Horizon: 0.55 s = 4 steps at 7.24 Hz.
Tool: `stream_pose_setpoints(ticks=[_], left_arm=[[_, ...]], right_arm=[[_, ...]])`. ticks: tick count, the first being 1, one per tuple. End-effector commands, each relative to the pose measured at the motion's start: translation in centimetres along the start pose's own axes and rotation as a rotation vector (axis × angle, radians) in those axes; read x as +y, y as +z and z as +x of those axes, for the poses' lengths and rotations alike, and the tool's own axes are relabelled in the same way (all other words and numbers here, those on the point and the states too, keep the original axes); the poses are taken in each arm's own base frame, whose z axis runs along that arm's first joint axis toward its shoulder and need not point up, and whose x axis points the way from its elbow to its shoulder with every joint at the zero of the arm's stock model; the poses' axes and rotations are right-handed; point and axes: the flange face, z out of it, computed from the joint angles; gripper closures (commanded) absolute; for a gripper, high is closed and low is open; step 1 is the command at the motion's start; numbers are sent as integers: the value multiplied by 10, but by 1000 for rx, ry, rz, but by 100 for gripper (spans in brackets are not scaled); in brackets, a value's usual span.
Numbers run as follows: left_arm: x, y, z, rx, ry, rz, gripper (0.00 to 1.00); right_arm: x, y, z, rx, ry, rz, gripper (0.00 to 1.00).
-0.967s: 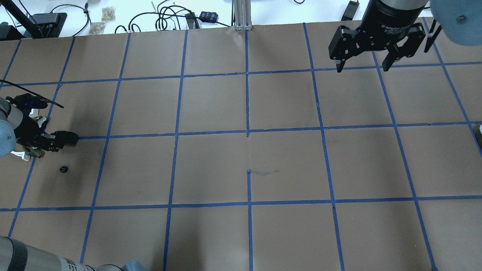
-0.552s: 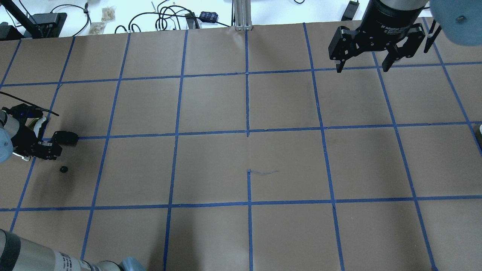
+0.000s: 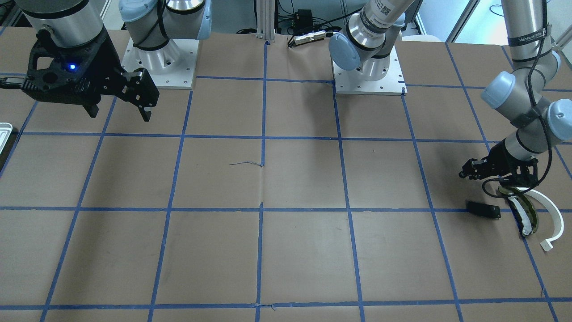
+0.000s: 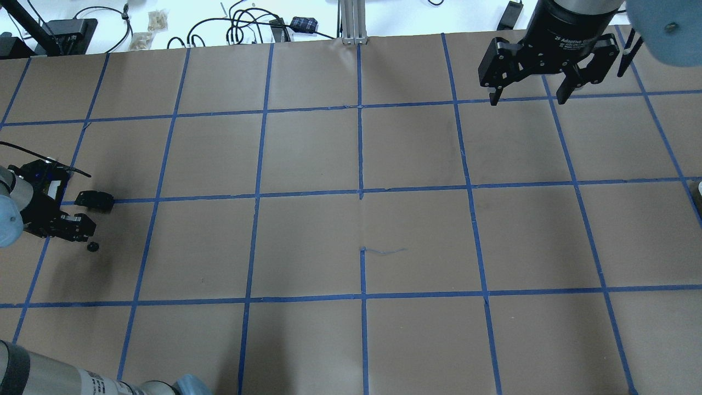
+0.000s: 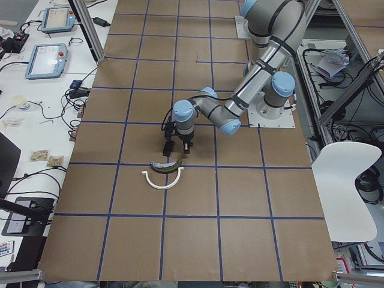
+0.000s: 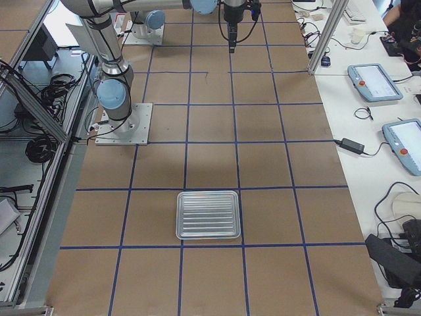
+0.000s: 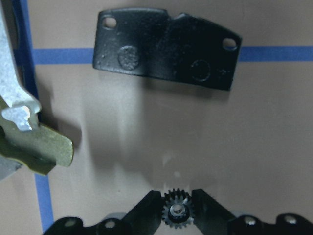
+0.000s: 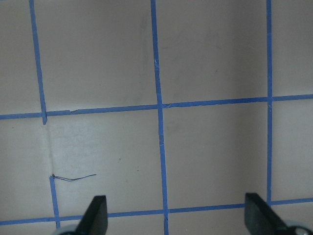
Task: Place bearing gear from tray to pile
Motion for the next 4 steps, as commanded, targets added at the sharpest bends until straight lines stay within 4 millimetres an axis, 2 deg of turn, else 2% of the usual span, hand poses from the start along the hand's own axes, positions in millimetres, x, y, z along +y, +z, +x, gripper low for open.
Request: stream_pose_setpoints(ticks=[1, 2, 3, 4], left_arm=[[-2, -6, -1, -5, 2, 2, 0], [-5, -22, 4, -27, 14, 22, 0], [-19, -62, 25, -30, 47, 62, 0], [-56, -121, 78, -4, 86, 66, 0]], right_arm=[[0, 0, 0, 0, 0, 0, 0], [0, 0, 0, 0, 0, 0, 0], [0, 0, 0, 0, 0, 0, 0], [0, 0, 0, 0, 0, 0, 0]])
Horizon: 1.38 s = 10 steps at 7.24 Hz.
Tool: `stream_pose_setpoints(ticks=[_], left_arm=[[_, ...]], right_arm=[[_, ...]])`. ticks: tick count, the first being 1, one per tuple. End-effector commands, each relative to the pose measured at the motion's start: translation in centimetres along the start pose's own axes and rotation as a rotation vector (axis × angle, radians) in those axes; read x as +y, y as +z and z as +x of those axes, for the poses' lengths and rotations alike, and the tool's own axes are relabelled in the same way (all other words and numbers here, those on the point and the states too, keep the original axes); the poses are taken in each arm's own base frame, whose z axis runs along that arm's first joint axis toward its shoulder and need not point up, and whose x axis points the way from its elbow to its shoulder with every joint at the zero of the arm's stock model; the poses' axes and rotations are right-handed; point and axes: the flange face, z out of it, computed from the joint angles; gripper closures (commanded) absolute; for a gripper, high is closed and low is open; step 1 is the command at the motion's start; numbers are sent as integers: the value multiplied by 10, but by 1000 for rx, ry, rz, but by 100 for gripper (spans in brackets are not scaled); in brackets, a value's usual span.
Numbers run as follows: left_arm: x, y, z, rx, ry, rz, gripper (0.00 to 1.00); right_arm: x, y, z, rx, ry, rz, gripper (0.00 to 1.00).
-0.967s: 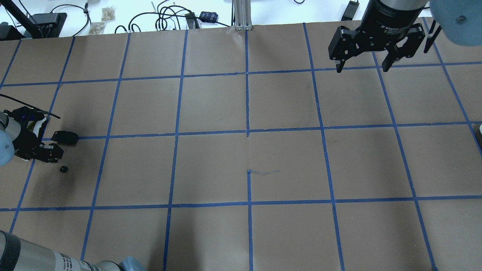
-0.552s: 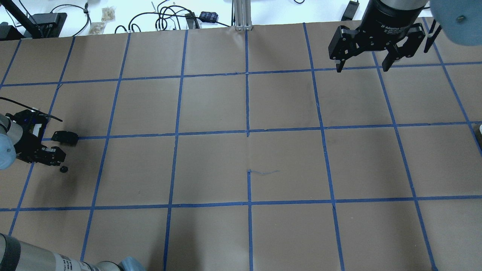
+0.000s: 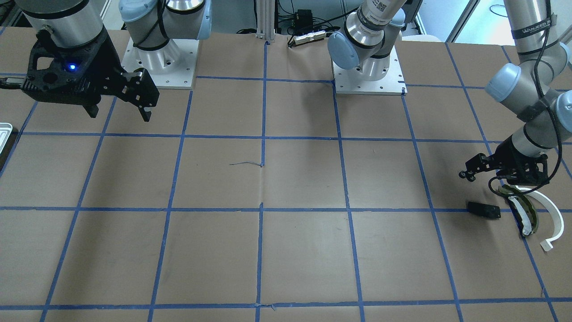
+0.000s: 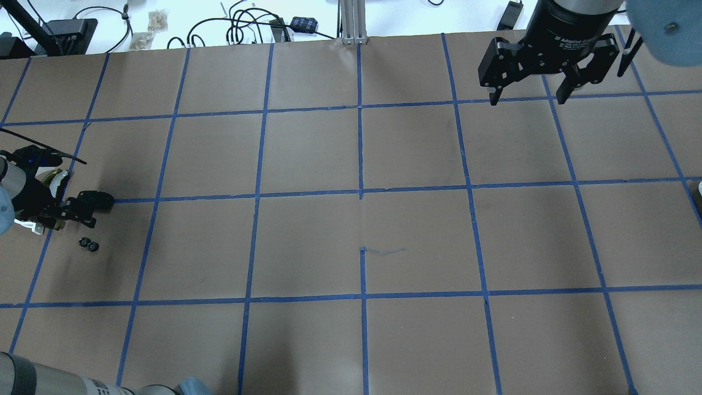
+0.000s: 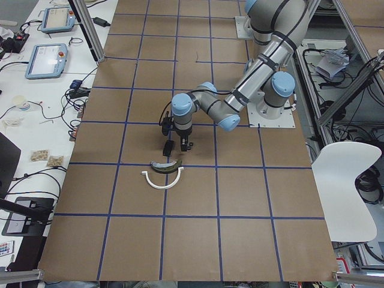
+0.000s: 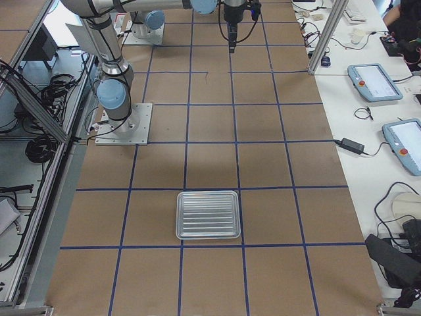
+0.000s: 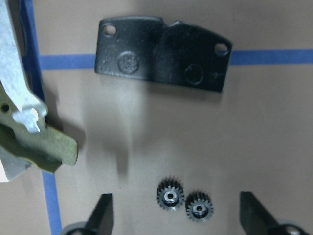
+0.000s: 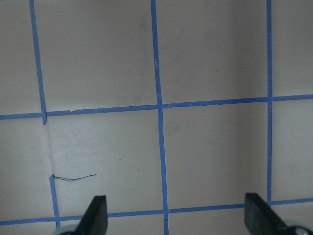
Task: Place bearing gear from tray to pile
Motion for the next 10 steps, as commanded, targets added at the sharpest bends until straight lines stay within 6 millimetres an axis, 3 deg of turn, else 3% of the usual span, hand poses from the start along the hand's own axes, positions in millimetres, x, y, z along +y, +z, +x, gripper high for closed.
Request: stream_pose_setpoints(ticks=[1, 2, 3, 4, 5, 7, 8, 9, 10], left_arm=[[-63, -123, 100, 60, -60, -35, 0], [-83, -168, 166, 51, -132, -54, 0], [-90, -196, 256, 21, -40, -14, 0], [-76, -221, 319, 12, -7, 30, 0], [-59, -242, 340, 11, -57, 62, 0], [-18, -270, 348, -12, -58, 46, 0], [-8, -273, 355, -24, -45, 38, 0], [1, -270, 374, -30, -17, 33, 0], [6, -274, 376, -27, -6, 55, 0]], right_arm=[[0, 0, 0, 0, 0, -2, 0], [0, 0, 0, 0, 0, 0, 0], [0, 0, 0, 0, 0, -2, 0], [0, 0, 0, 0, 0, 0, 0], [0, 0, -1, 0, -2, 0, 0], [0, -1, -1, 0, -2, 2, 0], [0, -1, -1, 0, -2, 2, 0], [0, -1, -1, 0, -2, 0, 0], [0, -1, -1, 0, -2, 0, 0]])
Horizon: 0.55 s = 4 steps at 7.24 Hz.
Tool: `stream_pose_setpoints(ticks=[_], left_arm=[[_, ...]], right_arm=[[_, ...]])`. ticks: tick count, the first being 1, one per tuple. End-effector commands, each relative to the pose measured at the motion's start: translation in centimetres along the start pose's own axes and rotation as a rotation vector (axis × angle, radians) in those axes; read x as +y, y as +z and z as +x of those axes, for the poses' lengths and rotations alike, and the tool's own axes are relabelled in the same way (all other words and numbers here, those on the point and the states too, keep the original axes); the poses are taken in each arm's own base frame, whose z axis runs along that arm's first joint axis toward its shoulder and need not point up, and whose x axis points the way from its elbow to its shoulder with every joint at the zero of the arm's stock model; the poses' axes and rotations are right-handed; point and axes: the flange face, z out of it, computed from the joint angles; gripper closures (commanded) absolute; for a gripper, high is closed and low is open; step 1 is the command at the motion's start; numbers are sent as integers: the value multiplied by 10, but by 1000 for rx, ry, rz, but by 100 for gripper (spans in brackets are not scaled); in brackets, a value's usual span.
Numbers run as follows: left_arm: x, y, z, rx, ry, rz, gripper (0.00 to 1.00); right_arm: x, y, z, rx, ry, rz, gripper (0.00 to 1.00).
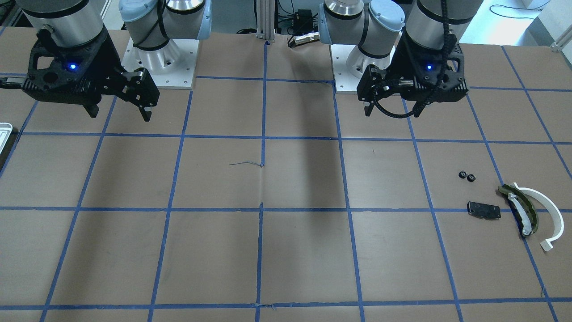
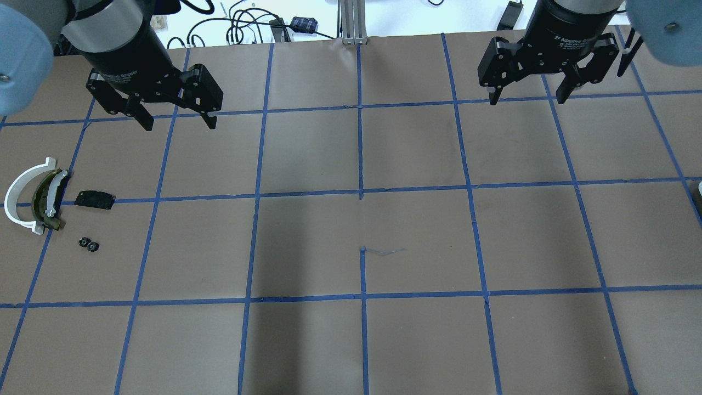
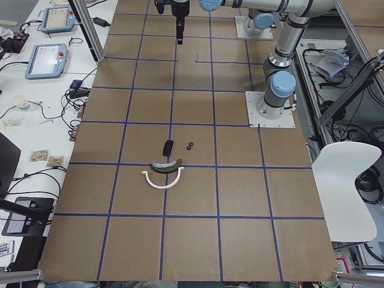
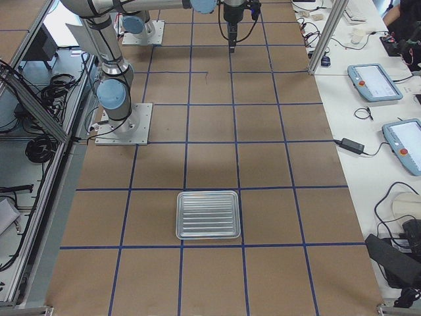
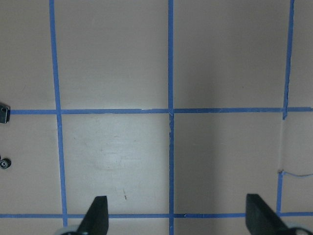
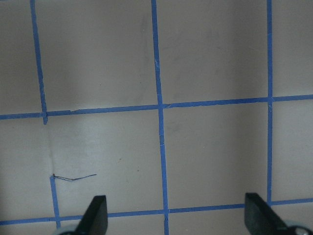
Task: Place bearing gear from tray to pile
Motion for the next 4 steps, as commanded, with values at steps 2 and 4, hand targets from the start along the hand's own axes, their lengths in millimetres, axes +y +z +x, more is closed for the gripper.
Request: stream_pose_setpoints(ticks=[2, 4], left_arm=[[-3, -17, 3, 14, -11, 86, 0], [1, -16, -3, 13, -14, 72, 0]], right_arm=[[0, 0, 0, 0, 0, 1, 0], [-1, 1, 0, 2, 0, 0, 0]])
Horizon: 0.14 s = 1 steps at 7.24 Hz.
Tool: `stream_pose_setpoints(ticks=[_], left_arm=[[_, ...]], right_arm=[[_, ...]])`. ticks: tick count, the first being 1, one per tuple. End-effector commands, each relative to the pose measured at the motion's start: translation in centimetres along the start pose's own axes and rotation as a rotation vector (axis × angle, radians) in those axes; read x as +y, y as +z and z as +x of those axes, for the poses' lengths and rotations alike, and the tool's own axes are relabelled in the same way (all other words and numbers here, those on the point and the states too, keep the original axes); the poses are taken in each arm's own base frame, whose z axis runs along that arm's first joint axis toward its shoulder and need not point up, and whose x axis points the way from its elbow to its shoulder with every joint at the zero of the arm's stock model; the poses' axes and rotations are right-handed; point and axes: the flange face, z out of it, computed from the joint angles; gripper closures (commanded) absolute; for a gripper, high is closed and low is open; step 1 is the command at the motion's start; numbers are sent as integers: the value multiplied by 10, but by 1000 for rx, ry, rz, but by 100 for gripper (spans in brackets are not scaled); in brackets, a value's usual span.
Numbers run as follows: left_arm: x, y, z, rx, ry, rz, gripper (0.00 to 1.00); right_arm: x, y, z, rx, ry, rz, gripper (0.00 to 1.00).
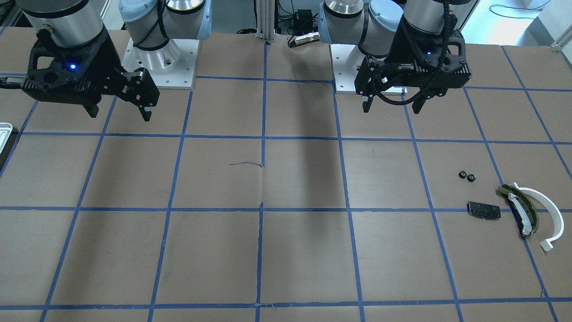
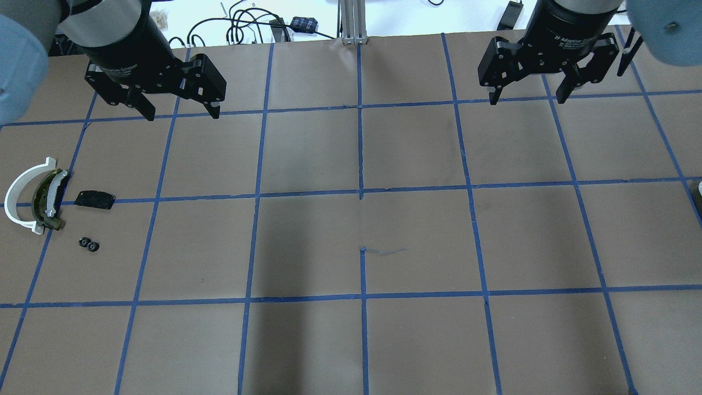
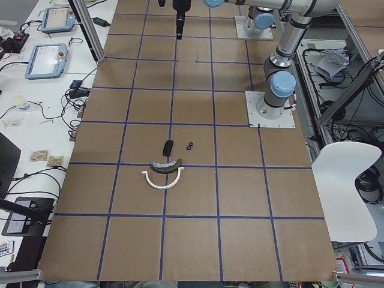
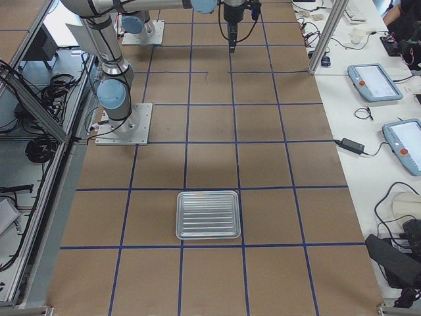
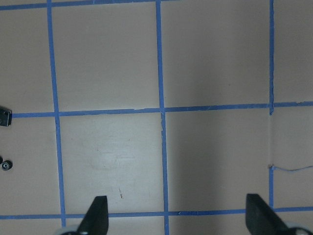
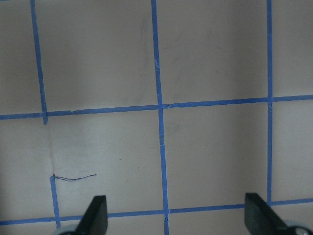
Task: Place bearing gear from tray to pile
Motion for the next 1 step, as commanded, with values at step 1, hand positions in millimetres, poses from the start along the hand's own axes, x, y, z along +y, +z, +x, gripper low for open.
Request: stream_pose_setpoints(ticks=[1], left_arm=[[0, -3, -5, 0, -2, 5, 0]], right_arm=[[0, 0, 1, 0, 1, 0, 0]])
